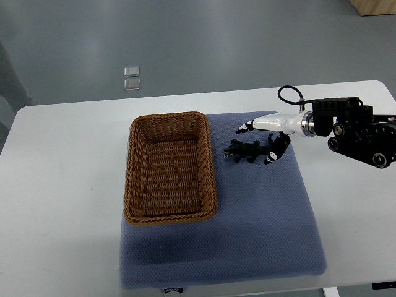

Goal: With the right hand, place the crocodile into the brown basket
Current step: 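Close the right hand's fingers around the crocodile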

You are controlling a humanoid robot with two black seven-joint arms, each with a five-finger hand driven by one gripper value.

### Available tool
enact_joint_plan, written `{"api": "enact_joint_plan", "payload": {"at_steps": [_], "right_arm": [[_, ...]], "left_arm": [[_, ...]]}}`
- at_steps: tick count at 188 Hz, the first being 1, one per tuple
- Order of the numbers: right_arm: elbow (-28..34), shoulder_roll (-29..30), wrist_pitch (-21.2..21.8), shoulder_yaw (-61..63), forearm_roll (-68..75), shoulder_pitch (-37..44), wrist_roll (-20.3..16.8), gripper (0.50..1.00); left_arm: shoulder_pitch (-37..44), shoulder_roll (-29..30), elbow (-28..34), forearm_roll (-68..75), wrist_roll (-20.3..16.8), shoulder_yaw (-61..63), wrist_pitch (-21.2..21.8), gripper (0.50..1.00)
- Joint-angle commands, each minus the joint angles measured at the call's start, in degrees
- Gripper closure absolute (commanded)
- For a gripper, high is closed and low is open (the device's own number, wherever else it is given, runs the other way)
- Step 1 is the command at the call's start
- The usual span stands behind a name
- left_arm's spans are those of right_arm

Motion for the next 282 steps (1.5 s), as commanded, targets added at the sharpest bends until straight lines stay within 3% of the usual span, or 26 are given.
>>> {"api": "enact_joint_plan", "payload": {"at_steps": [1,73,126,169,202,221,246,282], "right_arm": [[-0.06,-0.02,-0.15,0.01,0.06,-0.1,0.15,0.595],[-0.33,1.21,-2.69,-0.08,-0.03,-0.89,0.15,0.64],[-0.59,1.21,-2.87,-0.34,-1.17,-1.68,0.15,0.734],[-0.68,1.21,-2.87,-0.43,-2.67,-2.38,0.15,0.742],[-1.29,1.3,-2.87,-0.43,-2.76,-2.47,0.15,0.777],[-1.29,1.3,-2.87,-0.43,-2.76,-2.47,0.15,0.838],[-1.29,1.21,-2.7,-0.43,-2.76,-2.38,0.15,1.0],[-1.29,1.12,-2.87,-0.34,-2.58,-2.3,0.15,1.0]], "left_arm": [[0.0,0.0,-0.05,0.0,0.01,0.0,0.0,0.5],[0.0,0.0,0.04,0.0,0.01,0.0,0.0,0.5],[0.0,0.0,-0.05,0.0,0.01,0.0,0.0,0.5],[0.0,0.0,-0.05,0.0,0.01,0.0,0.0,0.5],[0.0,0.0,-0.05,0.0,0.01,0.0,0.0,0.5],[0.0,0.0,-0.05,0.0,-0.08,0.0,0.0,0.5],[0.0,0.0,-0.05,0.0,0.01,0.0,0.0,0.5],[0.0,0.0,-0.05,0.0,0.01,0.0,0.0,0.5]]}}
